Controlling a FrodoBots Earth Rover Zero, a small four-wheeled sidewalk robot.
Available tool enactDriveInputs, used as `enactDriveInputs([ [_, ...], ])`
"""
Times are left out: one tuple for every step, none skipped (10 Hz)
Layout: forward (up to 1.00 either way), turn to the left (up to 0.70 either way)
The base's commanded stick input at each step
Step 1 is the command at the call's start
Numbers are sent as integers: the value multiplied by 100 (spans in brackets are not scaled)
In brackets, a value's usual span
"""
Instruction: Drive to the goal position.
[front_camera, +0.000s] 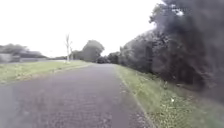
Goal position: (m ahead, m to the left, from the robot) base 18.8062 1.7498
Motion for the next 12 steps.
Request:
enactDriveInputs([
  [70,0],
  [70,0],
  [70,0],
  [70,0],
  [70,0],
  [70,0],
  [70,0],
  [70,0],
  [70,7],
  [70,18],
  [70,33],
  [70,35],
])
